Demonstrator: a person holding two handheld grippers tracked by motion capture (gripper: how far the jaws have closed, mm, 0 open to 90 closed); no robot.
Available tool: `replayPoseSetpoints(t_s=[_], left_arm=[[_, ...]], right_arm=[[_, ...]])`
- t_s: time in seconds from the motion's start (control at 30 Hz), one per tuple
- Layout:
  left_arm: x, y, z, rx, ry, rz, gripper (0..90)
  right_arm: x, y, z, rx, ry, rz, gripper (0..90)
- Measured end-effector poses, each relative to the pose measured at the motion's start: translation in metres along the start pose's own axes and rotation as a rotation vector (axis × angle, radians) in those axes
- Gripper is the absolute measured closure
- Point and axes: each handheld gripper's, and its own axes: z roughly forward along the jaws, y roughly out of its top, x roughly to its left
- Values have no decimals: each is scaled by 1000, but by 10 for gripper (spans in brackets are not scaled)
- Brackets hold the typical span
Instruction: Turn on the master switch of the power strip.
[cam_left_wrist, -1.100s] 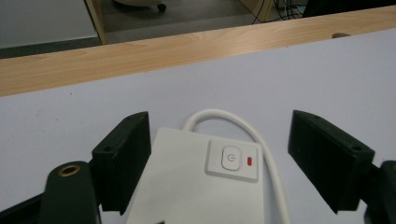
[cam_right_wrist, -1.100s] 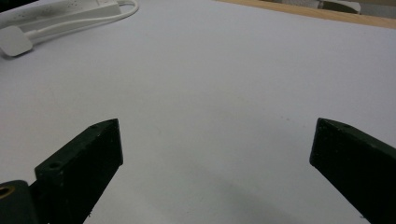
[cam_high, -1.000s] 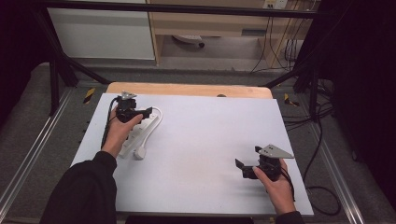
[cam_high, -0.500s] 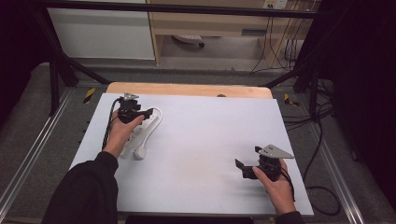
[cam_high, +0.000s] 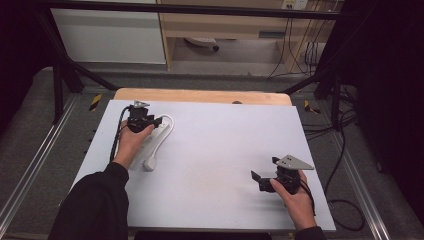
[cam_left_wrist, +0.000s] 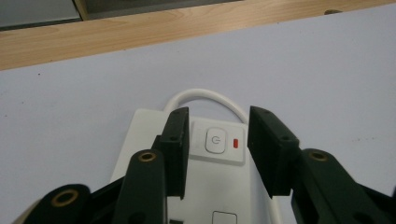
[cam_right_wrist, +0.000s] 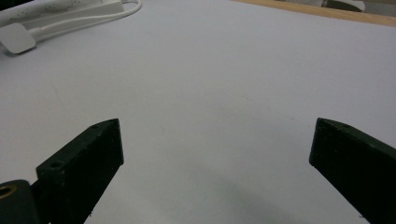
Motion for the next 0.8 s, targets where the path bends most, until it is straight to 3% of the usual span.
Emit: replayPoseSetpoints(t_s=[0.4,0.8], left_arm=[[-1,-1,5,9,-19,-3,730],[-1,0,9,-3,-8,27,865]], right_arm=[[1,0,1,8,7,-4,33],[0,-1,1,8,10,2,33]])
